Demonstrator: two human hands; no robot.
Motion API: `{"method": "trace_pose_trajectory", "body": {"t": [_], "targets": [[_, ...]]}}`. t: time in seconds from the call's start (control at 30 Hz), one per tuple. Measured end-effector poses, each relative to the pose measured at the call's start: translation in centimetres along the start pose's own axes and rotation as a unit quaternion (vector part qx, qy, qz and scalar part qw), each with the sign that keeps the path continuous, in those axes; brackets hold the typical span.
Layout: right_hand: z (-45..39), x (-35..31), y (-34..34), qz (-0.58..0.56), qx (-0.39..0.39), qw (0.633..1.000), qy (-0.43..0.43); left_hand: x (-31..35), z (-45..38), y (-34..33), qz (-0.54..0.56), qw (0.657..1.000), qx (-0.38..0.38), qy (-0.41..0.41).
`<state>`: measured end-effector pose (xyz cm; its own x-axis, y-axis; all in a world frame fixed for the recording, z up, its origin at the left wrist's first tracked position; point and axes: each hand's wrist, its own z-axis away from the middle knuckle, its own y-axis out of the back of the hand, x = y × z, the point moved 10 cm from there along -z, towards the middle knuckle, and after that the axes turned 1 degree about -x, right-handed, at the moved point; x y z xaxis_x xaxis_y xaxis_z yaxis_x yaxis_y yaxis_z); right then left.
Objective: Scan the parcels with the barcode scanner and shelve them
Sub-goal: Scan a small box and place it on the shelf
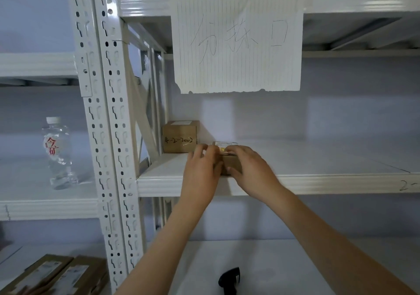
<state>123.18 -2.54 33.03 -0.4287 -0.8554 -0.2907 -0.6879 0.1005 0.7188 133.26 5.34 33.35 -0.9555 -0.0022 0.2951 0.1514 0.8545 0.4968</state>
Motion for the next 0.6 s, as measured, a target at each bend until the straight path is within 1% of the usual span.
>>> {"method": "trace_pose_trajectory", "body": {"t": [0.03,0.1,0.23,0.33,0.43,0.6], "targets": [[-0.7,0.1,-0.3,0.022,-0.004,1.000,0.003,0.2,-0.6,-0.4,-0.028,0.999,0.000,-0.015],[-2.3,0.5,-1.1,0.057,-0.020,0.998,0.004,0.2,-1.8,-1.6,-0.073,0.997,-0.027,-0.020],[-5.7,2.0,-3.3,0.105,-0.088,0.990,-0.018,-1.5,-3.8,-4.0,-0.171,0.978,-0.117,0.020],[-7.9,3.6,-5.0,0.137,-0.135,0.980,-0.046,-3.0,-5.4,-5.6,-0.196,0.965,-0.164,0.051],[-9.9,4.2,-6.4,0.111,-0.171,0.977,-0.070,-4.6,-6.8,-7.2,-0.216,0.953,-0.196,0.077],[-12.9,4.7,-8.6,0.131,-0.209,0.964,-0.098,-7.1,-9.3,-9.9,-0.259,0.928,-0.243,0.113]]}}
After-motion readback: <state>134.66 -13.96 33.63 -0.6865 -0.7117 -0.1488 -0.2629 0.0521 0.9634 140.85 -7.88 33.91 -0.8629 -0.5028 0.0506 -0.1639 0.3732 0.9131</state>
